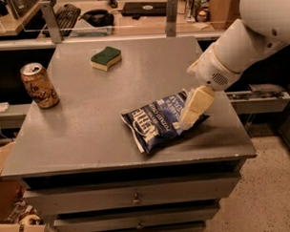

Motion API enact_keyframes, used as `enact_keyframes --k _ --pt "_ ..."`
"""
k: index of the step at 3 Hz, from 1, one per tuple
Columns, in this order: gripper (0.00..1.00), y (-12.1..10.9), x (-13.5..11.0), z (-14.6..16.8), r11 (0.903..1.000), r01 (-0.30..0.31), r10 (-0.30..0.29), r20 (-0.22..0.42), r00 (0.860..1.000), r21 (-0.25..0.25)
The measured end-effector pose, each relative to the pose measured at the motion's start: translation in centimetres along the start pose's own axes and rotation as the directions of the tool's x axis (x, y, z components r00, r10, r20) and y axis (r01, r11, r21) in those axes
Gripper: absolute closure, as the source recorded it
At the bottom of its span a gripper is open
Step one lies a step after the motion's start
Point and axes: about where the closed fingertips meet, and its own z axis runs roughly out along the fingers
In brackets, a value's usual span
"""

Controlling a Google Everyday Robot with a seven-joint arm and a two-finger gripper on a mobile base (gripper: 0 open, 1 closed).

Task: Pick blue chip bag

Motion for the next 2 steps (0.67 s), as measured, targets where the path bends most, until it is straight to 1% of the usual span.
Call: enact_keyframes --k 1,2 --pt "0.00 0.30 1.44 1.67 0.9989 -0.042 0.042 -0.004 0.999 -0.019" --pt "0.18 0.71 1.78 2.38 0.9976 -0.061 0.061 0.003 0.998 -0.033"
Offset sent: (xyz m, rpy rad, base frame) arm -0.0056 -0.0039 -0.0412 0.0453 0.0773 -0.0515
